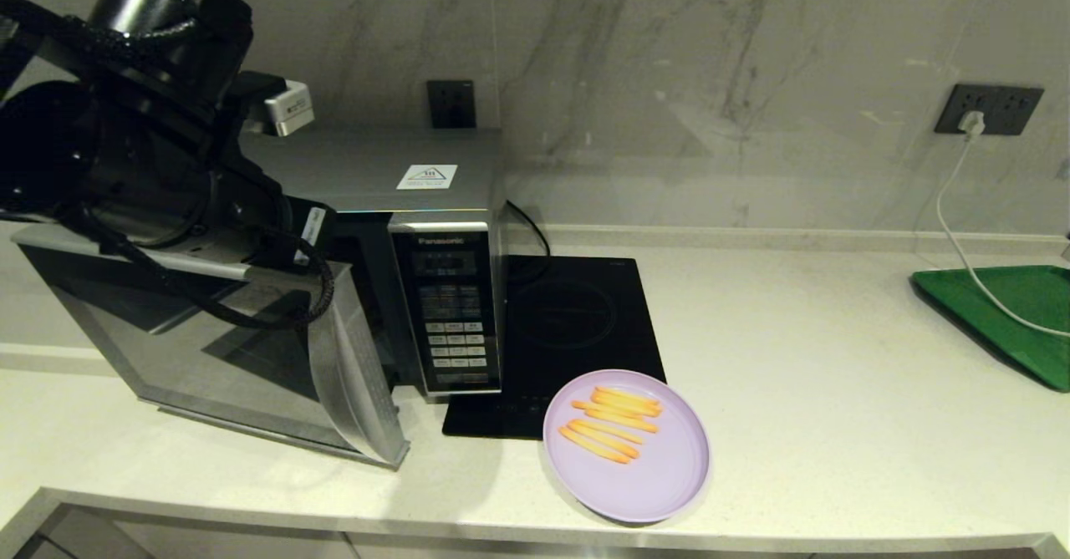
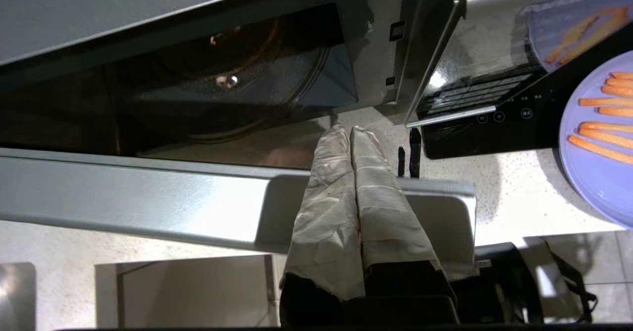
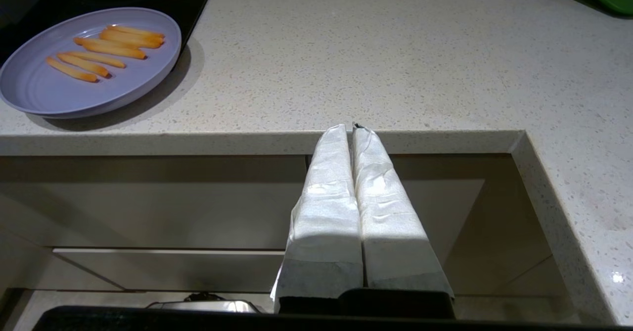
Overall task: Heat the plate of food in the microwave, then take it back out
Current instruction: Open the microwave oven
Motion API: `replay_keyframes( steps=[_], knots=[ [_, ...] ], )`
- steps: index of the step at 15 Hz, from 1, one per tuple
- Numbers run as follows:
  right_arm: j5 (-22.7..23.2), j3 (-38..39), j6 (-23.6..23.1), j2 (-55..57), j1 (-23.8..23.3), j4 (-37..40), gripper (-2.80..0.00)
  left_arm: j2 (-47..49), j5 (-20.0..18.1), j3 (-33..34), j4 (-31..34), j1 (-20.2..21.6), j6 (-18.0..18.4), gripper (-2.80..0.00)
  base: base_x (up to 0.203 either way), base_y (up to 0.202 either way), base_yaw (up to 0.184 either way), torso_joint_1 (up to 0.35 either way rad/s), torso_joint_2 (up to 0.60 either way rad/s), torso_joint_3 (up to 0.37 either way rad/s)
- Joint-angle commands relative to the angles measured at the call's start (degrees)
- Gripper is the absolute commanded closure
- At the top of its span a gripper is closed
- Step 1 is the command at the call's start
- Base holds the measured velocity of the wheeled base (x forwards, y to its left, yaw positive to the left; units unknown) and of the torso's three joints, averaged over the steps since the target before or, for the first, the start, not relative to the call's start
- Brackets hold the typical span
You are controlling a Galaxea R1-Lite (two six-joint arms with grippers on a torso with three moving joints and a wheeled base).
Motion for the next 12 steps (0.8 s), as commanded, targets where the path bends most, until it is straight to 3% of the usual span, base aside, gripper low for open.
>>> replay_keyframes(
  steps=[1, 7, 12],
  knots=[
    [0.0, 0.0, 0.0, 0.0, 0.0, 0.1, 0.00, 0.6, 0.1, 0.4, 0.3, 0.2, -0.8, 0.00, 0.000, 0.000, 0.000, 0.000, 0.00, 0.000],
    [0.0, 0.0, 0.0, 0.0, 0.0, 0.1, 0.00, -4.8, 0.5, 3.8, 1.1, -0.5, -4.1, 0.00, 0.000, 0.000, 0.000, 0.000, 0.00, 0.000],
    [0.0, 0.0, 0.0, 0.0, 0.0, 0.1, 0.00, -12.6, 2.8, 11.5, 6.8, -0.5, -7.1, 0.00, 0.000, 0.000, 0.000, 0.000, 0.00, 0.000]
  ],
)
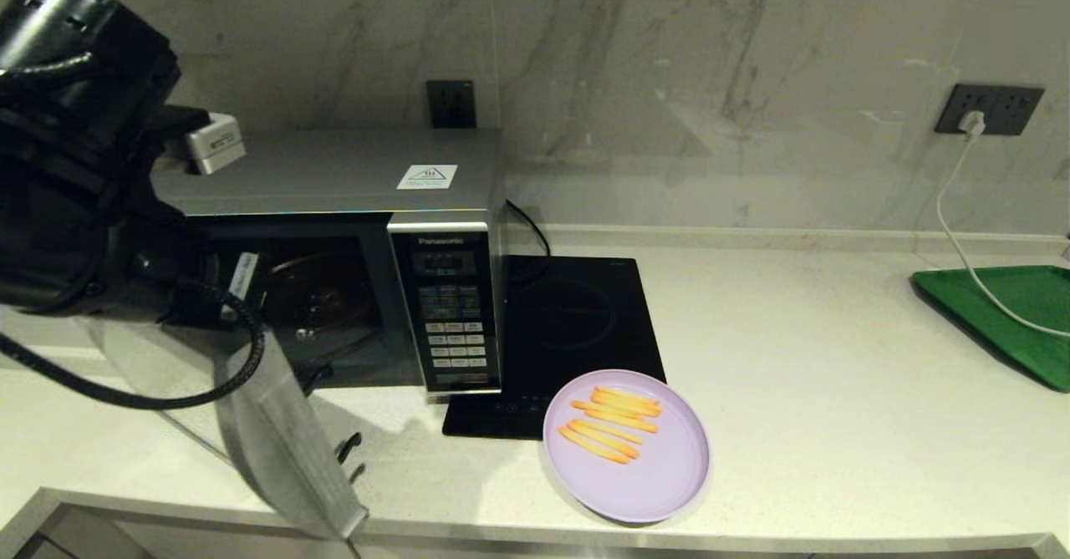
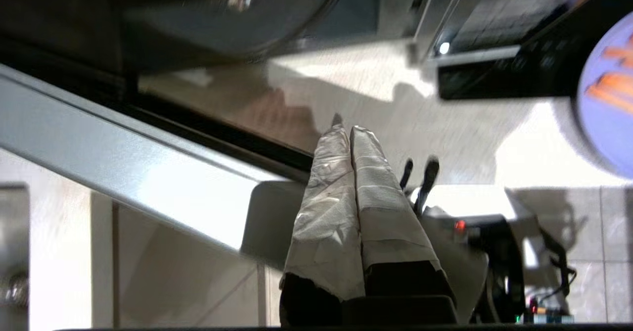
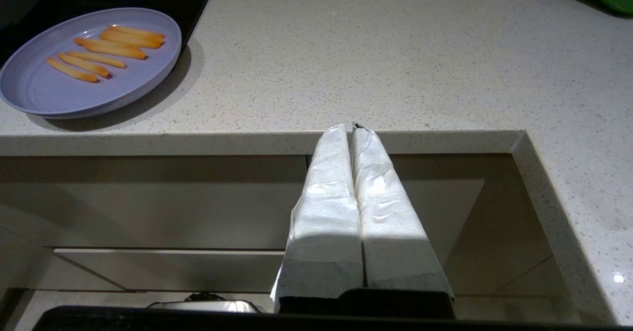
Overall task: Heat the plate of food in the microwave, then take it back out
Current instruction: Open the microwave oven
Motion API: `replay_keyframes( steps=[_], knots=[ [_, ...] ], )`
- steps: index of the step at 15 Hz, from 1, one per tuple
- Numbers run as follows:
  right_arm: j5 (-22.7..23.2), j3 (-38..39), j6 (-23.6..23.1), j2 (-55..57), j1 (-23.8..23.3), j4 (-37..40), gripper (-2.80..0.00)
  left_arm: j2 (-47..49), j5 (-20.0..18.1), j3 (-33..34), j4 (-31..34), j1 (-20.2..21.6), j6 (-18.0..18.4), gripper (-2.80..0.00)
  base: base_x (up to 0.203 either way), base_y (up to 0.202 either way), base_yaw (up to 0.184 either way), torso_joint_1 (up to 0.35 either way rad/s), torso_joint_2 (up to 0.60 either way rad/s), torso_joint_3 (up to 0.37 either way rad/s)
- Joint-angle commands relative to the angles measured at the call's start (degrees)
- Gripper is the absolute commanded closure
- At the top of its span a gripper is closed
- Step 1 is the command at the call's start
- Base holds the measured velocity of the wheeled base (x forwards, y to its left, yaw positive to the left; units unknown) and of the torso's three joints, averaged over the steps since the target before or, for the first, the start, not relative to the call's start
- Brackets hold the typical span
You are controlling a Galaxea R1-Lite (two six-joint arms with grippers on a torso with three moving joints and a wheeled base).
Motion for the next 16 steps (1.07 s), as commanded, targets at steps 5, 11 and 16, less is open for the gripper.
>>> replay_keyframes(
  steps=[5, 11, 16],
  knots=[
    [0.0, 0.0, 0.0, 0.0, 0.0, 0.1, 0.00, -8.3, 0.5, 6.4, 3.6, 1.1, -4.2, 0.00, 0.000, 0.000, 0.000, 0.000, 0.00, 0.000],
    [0.0, 0.0, 0.0, 0.0, 0.1, 0.1, 0.00, -10.1, -0.2, 8.0, 6.4, 8.3, -6.0, 0.00, 0.000, 0.000, 0.000, 0.000, 0.00, 0.000],
    [0.0, 0.0, 0.0, 0.0, 0.0, 0.1, 0.00, -11.9, -3.3, 10.5, 6.5, 15.1, -6.8, 0.00, 0.000, 0.000, 0.000, 0.000, 0.00, 0.000]
  ],
)
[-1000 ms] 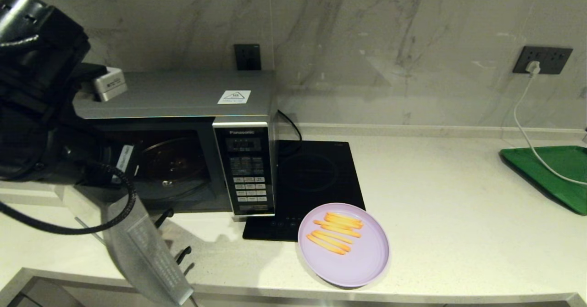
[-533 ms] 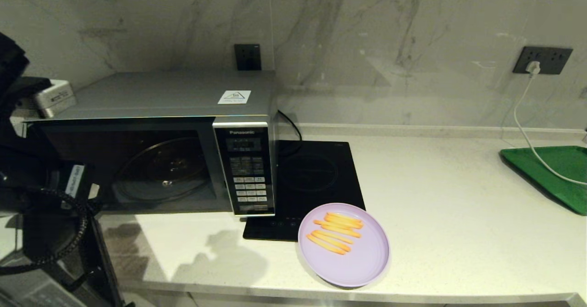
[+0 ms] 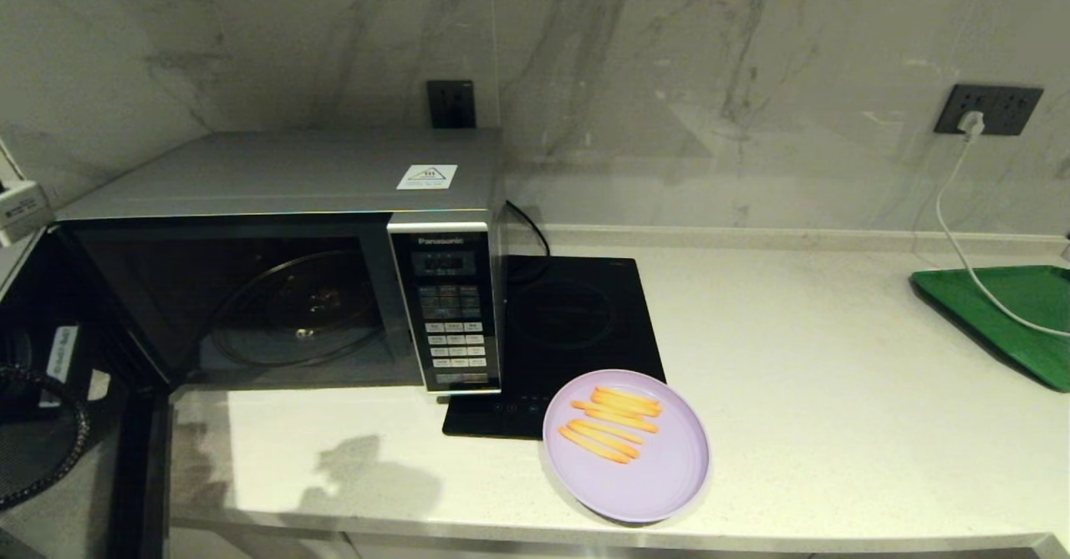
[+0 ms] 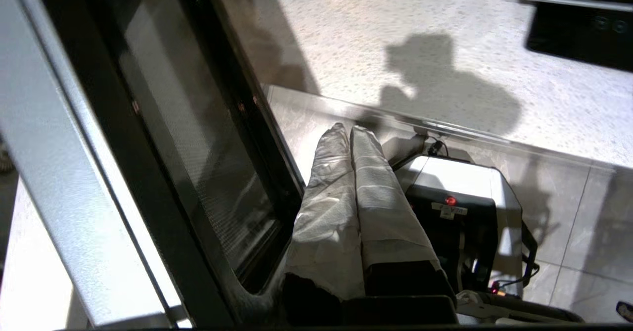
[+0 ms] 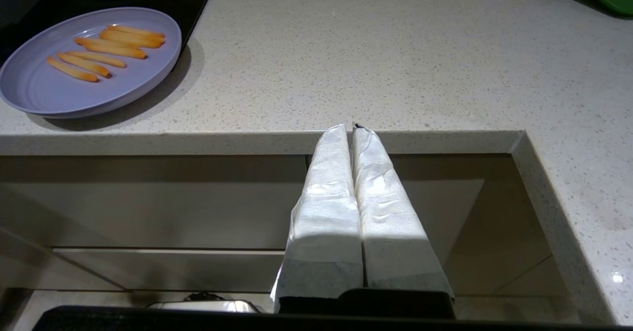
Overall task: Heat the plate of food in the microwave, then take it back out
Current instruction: Open the microwave oven, then put the plate in the microwave oven
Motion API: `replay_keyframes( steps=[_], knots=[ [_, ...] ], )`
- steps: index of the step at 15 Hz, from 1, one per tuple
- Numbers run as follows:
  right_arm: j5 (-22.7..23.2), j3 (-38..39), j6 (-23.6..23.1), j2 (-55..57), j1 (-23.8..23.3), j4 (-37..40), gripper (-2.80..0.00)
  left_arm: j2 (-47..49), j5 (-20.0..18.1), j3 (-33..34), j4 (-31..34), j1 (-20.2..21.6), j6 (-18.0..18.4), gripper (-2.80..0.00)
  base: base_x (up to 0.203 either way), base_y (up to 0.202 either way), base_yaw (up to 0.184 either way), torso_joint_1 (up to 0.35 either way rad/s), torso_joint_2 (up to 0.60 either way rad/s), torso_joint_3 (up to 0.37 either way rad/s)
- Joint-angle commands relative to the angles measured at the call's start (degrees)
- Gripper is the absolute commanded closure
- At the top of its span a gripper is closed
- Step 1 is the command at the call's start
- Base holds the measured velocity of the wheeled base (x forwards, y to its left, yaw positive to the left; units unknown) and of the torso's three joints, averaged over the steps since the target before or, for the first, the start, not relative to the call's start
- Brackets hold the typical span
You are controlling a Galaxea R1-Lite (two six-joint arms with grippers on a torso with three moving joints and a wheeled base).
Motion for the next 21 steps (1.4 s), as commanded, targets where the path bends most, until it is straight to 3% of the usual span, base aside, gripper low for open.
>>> replay_keyframes(
  steps=[1, 4, 8, 10, 14, 21],
  knots=[
    [0.0, 0.0, 0.0, 0.0, 0.0, 0.1, 0.00, -0.4, -0.7, 0.4, 0.3, 4.1, -0.1, 0.00, 0.000, 0.000, 0.000, 0.000, 0.00, 0.000],
    [0.0, 0.0, 0.0, 0.0, 0.0, 0.1, 0.00, -2.0, -3.3, 0.7, 0.3, 8.5, -0.2, 0.00, 0.000, 0.000, 0.000, 0.000, 0.00, 0.000],
    [0.0, 0.0, 0.0, 0.0, 0.0, 0.1, 0.00, -2.2, -7.1, 1.7, 0.2, 17.4, 0.0, 0.00, 0.000, 0.000, 0.000, 0.000, 0.00, 0.000],
    [0.0, 0.0, 0.0, 0.0, 0.0, 0.1, 0.00, -1.9, -7.4, 1.5, -1.3, 21.1, 0.0, 0.00, 0.000, 0.000, 0.000, 0.000, 0.00, 0.000],
    [0.0, 0.0, 0.0, 0.0, 0.0, 0.1, 0.00, -2.1, -7.0, 1.4, -2.8, 24.4, 0.5, 0.00, 0.000, 0.000, 0.000, 0.000, 0.00, 0.000],
    [0.0, 0.0, 0.0, 0.0, 0.1, 0.1, 0.00, 0.8, -4.8, 2.0, -11.8, 34.4, 1.0, 0.00, 0.000, 0.000, 0.000, 0.000, 0.00, 0.000]
  ],
)
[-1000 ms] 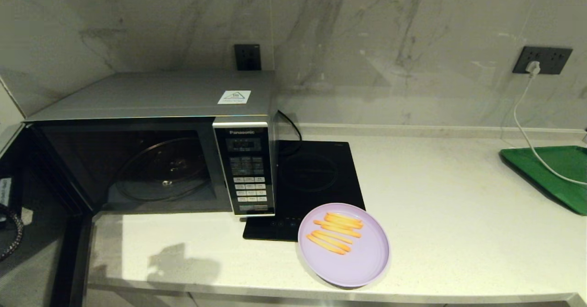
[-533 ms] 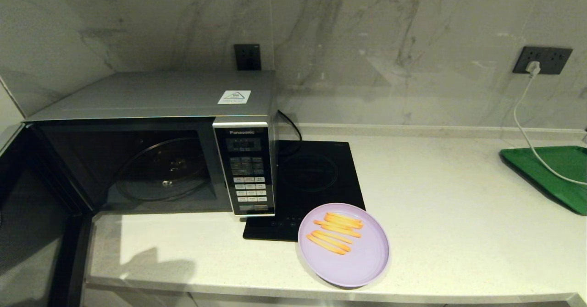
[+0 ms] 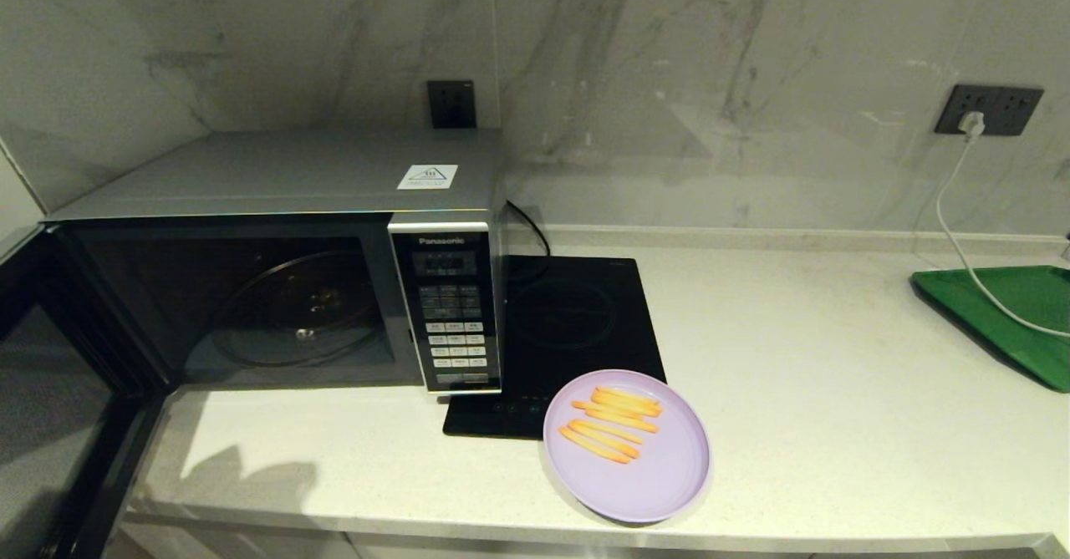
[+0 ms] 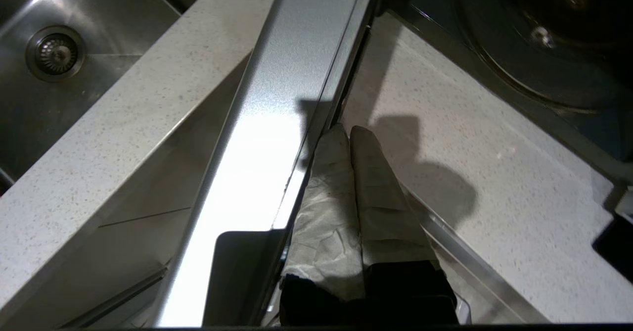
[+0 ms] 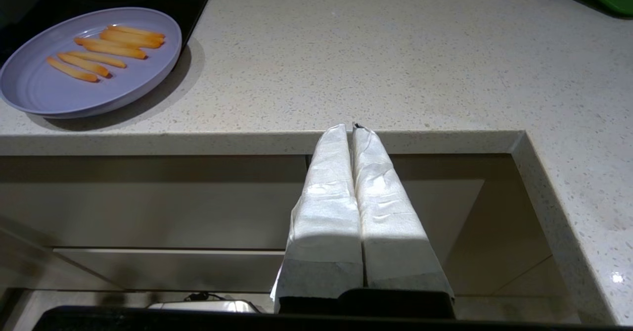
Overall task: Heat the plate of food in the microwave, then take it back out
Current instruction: Put the plate in the microwave oven
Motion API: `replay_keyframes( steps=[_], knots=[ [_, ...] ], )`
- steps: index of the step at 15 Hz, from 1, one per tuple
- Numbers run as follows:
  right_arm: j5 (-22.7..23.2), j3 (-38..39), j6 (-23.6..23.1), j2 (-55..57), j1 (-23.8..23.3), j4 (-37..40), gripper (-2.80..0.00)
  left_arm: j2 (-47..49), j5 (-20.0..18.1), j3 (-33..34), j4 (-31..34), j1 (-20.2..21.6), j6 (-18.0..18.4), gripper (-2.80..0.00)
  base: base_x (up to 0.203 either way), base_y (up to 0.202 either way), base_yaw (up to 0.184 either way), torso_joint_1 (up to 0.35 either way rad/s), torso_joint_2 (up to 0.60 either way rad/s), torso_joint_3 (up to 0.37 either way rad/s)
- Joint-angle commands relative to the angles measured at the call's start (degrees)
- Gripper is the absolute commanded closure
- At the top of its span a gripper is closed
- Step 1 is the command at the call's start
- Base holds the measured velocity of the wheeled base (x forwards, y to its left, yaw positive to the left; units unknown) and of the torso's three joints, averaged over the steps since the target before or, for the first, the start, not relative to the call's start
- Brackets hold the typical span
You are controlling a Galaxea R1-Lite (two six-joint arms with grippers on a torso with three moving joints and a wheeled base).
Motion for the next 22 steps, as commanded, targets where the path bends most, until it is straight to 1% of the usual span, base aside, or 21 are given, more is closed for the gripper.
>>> replay_keyframes(
  steps=[1, 2, 4, 6, 8, 9, 11, 13, 14, 15, 16, 17, 18, 19, 20, 21, 22],
  knots=[
    [0.0, 0.0, 0.0, 0.0, 0.0, 0.1, 0.00, 1.1, 0.1, -0.1, 0.0, 3.4, 0.1, 0.00, 0.000, 0.000, 0.000, 0.000, 0.00, 0.000],
    [0.0, 0.0, 0.0, 0.0, 0.0, 0.1, 0.00, 1.4, 0.0, -0.2, -0.5, 4.4, 0.1, 0.00, 0.000, 0.000, 0.000, 0.000, 0.00, 0.000],
    [0.0, 0.0, 0.0, 0.0, 0.0, 0.1, 0.00, 1.2, -0.4, 0.0, -0.8, 4.4, 0.0, 0.00, 0.000, 0.000, 0.000, 0.000, 0.00, 0.000],
    [0.0, 0.0, 0.0, 0.0, 0.0, 0.1, 0.00, 1.0, -1.3, 0.0, -0.9, 2.1, -0.1, 0.00, 0.000, 0.000, 0.000, 0.000, 0.00, 0.000],
    [0.0, 0.0, 0.0, 0.0, 0.0, 0.1, 0.00, 0.7, -3.2, 0.9, -0.8, -2.3, -1.1, 0.00, 0.000, 0.000, 0.000, 0.000, 0.00, 0.000],
    [0.0, 0.0, 0.0, 0.0, 0.0, 0.1, 0.00, 0.2, -3.7, 2.2, -0.8, -5.6, -2.3, 0.00, 0.000, 0.000, 0.000, 0.000, 0.00, 0.000],
    [0.0, 0.0, 0.0, 0.0, 0.0, 0.1, 0.00, -0.6, -4.2, 5.4, -0.8, -14.5, -6.2, 0.00, 0.000, 0.000, 0.000, 0.000, 0.00, 0.000],
    [0.0, 0.0, 0.0, 0.0, 0.1, 0.1, 0.00, -1.1, -4.4, 8.8, -0.9, -26.6, -12.2, 0.00, 0.000, 0.000, 0.000, 0.000, 0.00, 0.000],
    [0.0, 0.0, 0.0, 0.0, 0.0, 0.1, 0.00, -1.1, -4.5, 10.0, -1.2, -33.2, -15.9, 0.00, 0.000, 0.000, 0.000, 0.000, 0.00, 0.000],
    [0.0, 0.0, 0.0, 0.0, 0.0, 0.1, 0.00, -0.6, -5.0, 11.0, -2.3, -39.0, -20.6, 0.00, 0.000, 0.000, 0.000, 0.000, 0.00, 0.000],
    [0.0, 0.0, 0.0, 0.0, 0.0, 0.1, 0.00, 0.5, -7.5, 11.7, -4.3, -43.2, -25.8, 0.00, 0.000, 0.000, 0.000, 0.000, 0.00, 0.000],
    [0.0, 0.0, 0.0, 0.0, 0.0, 0.1, 0.00, 1.1, -12.7, 11.8, -5.5, -45.2, -28.2, 0.00, 0.000, 0.000, 0.000, 0.000, 0.00, 0.000],
    [0.0, 0.0, 0.0, 0.0, 0.0, 0.1, 0.00, 1.3, -16.9, 12.3, -6.0, -47.2, -29.0, 0.00, 0.000, 0.000, 0.000, 0.000, 0.00, 0.000],
    [0.0, 0.0, 0.0, 0.0, 0.0, 0.1, 0.00, 1.1, -19.5, 14.5, -6.4, -48.7, -28.9, 0.00, 0.000, 0.000, 0.000, 0.000, 0.00, 0.000],
    [0.0, 0.0, 0.0, 0.0, 0.0, 0.1, 0.00, 1.0, -21.6, 17.6, -8.5, -49.8, -27.8, 0.00, 0.000, 0.000, 0.000, 0.000, 0.00, 0.000],
    [0.0, 0.0, 0.0, 0.0, 0.0, 0.1, 0.00, 1.8, -22.8, 20.3, -13.1, -50.6, -26.5, 0.00, 0.000, 0.000, 0.000, 0.000, 0.00, 0.000],
    [0.0, 0.0, 0.0, 0.0, 0.0, 0.1, 0.00, 4.3, -23.4, 21.5, -17.4, -51.3, -25.6, 0.00, 0.000, 0.000, 0.000, 0.000, 0.00, 0.000]
  ],
)
